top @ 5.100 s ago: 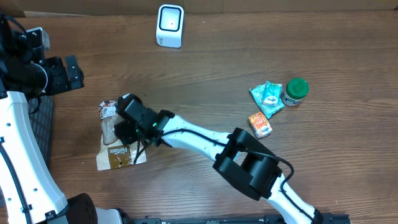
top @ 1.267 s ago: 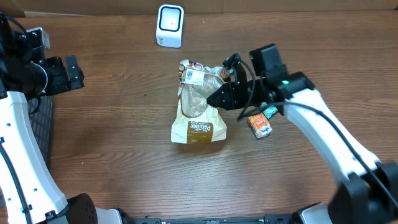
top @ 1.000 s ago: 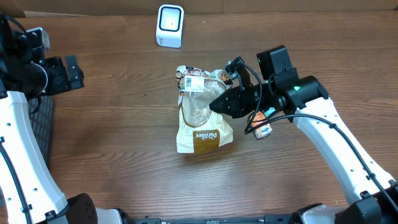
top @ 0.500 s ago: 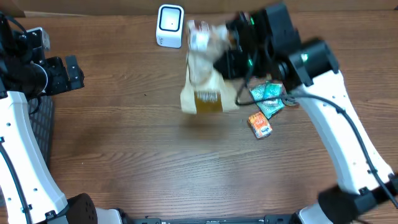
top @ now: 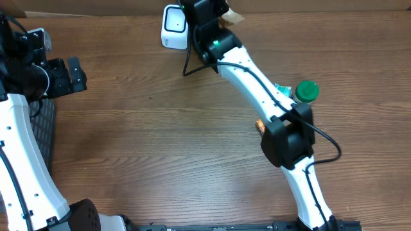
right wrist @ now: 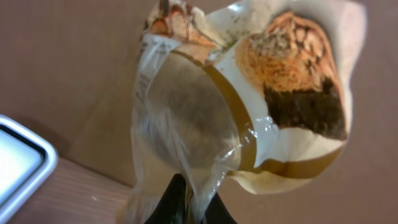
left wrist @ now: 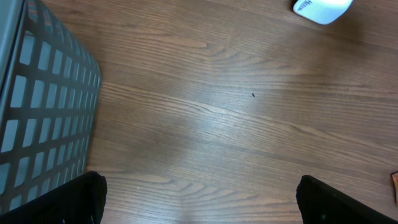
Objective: Scan the item barcode
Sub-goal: 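Hold the snack bag in front of the scanner window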
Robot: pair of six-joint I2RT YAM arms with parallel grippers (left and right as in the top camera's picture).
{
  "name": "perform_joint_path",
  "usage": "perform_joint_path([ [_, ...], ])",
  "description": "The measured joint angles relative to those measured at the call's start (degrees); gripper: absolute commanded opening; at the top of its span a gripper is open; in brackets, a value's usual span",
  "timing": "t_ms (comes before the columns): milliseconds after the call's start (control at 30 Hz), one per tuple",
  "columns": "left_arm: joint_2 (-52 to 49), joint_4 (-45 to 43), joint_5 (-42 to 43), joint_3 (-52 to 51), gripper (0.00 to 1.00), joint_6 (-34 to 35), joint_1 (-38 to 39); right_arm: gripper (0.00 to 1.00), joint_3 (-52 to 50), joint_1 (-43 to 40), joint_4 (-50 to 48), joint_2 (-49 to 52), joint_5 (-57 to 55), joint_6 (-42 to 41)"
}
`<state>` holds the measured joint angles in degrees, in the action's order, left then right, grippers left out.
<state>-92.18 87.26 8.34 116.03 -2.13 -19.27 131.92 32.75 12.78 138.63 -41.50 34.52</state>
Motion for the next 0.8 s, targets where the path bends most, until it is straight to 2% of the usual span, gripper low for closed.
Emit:
perform_joint_path([
  [100, 0.0, 0.0, 0.0, 0.0, 1.00, 0.0, 0.0, 0.04, 0.0, 0.0, -4.2, 3.2, -1.1, 9.0],
  [267, 0.0, 0.0, 0.0, 0.0, 1.00, 0.0, 0.0, 0.04, 0.0, 0.8, -4.2, 8.0, -0.8, 20.9],
  [433, 0.0, 0.0, 0.0, 0.0, 1.00, 0.0, 0.0, 0.04, 0.0, 2.7, -4.5, 9.1, -0.7, 25.4],
  [800, 0.0, 0.0, 0.0, 0.0, 1.00, 0.0, 0.0, 0.04, 0.0, 3.6, -0.8, 9.1, 0.2, 29.7],
])
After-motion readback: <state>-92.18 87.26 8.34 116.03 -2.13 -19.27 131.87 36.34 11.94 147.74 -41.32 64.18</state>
